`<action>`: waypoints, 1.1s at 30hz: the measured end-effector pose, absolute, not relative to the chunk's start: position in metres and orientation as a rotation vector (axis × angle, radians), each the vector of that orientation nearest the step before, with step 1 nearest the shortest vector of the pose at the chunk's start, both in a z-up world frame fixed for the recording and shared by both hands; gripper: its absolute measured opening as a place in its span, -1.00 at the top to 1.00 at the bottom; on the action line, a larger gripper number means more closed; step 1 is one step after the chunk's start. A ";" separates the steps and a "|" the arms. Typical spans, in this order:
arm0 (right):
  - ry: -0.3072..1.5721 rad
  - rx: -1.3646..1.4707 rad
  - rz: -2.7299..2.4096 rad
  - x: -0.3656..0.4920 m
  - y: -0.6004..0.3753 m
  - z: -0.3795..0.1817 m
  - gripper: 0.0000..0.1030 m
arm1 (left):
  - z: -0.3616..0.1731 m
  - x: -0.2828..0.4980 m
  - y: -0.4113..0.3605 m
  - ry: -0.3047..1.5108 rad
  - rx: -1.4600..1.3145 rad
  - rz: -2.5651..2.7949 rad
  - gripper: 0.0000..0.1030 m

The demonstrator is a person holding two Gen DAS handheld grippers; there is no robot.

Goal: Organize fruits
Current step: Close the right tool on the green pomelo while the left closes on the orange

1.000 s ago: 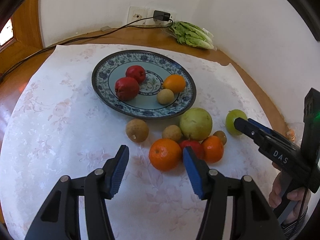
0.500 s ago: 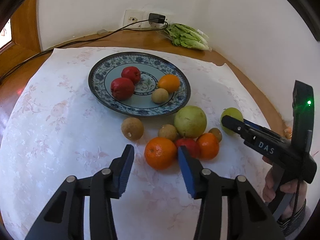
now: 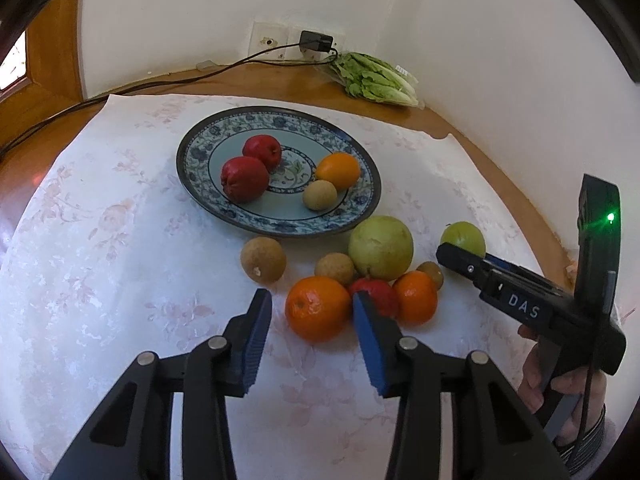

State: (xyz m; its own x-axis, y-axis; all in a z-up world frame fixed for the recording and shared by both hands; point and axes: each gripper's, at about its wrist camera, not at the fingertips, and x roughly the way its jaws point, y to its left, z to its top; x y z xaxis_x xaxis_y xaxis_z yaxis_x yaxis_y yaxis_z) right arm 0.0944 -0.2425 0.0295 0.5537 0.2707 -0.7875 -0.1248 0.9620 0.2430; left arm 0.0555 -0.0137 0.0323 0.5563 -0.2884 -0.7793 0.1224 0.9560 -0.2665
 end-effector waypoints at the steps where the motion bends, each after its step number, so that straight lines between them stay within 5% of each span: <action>1: 0.955 0.167 0.236 0.094 -0.243 0.029 0.07 | 0.032 0.056 -0.014 0.953 -0.195 -0.251 0.29; 33: 0.939 0.158 0.230 0.093 -0.241 0.029 0.09 | 0.027 0.052 -0.017 0.982 -0.186 -0.255 0.29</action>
State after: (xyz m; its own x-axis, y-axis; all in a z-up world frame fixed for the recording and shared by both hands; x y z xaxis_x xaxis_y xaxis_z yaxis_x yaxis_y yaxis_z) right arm 0.0926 -0.2413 0.0294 0.5686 0.2634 -0.7793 -0.1264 0.9641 0.2336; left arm 0.0518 -0.0172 0.0271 0.5295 -0.2958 -0.7950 0.1287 0.9544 -0.2694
